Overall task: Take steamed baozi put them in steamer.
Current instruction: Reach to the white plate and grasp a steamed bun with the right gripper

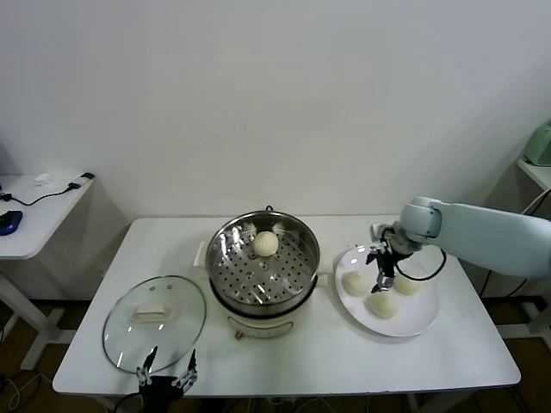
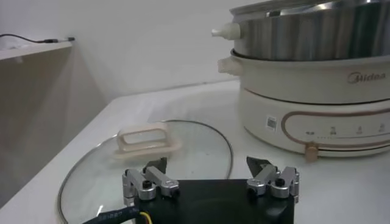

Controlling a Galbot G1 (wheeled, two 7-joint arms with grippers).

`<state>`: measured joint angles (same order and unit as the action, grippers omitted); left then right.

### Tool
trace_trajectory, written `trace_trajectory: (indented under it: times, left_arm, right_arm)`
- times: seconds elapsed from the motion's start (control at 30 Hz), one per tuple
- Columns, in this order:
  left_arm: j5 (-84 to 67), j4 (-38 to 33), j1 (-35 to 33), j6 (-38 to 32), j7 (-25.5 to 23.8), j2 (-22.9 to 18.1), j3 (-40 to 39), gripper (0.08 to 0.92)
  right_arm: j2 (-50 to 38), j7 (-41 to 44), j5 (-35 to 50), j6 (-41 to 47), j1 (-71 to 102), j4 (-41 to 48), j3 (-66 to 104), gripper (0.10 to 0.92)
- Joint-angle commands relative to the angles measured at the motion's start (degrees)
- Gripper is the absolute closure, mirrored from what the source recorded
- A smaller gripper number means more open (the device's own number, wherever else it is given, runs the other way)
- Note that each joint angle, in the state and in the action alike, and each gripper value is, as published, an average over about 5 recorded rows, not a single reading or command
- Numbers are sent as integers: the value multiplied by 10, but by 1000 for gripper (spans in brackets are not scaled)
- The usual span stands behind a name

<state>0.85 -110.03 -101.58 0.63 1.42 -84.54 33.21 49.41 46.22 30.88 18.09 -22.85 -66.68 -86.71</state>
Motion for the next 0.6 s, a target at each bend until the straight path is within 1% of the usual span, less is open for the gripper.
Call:
trace_trajectory:
  times: [0.03, 0.2, 0.3, 0.43, 0.6]
  left_arm:
    - [0, 0, -1, 0, 0, 0, -1, 177]
    - [2, 0, -1, -1, 0, 0, -2, 177]
    - [2, -1, -1, -1, 0, 0, -3, 177]
    - [2, -2, -2, -1, 1, -1, -3, 177]
    - [3, -6, -5, 0, 1, -1, -2, 177]
  right_arm:
    - [29, -7, -28, 18, 75, 47, 57, 203]
    - [42, -14, -43, 18, 91, 65, 76, 204]
    - [45, -12, -43, 16, 91, 70, 81, 221]
    - [42, 3, -41, 12, 79, 64, 76, 287]
    - [33, 17, -32, 10, 54, 47, 63, 406]
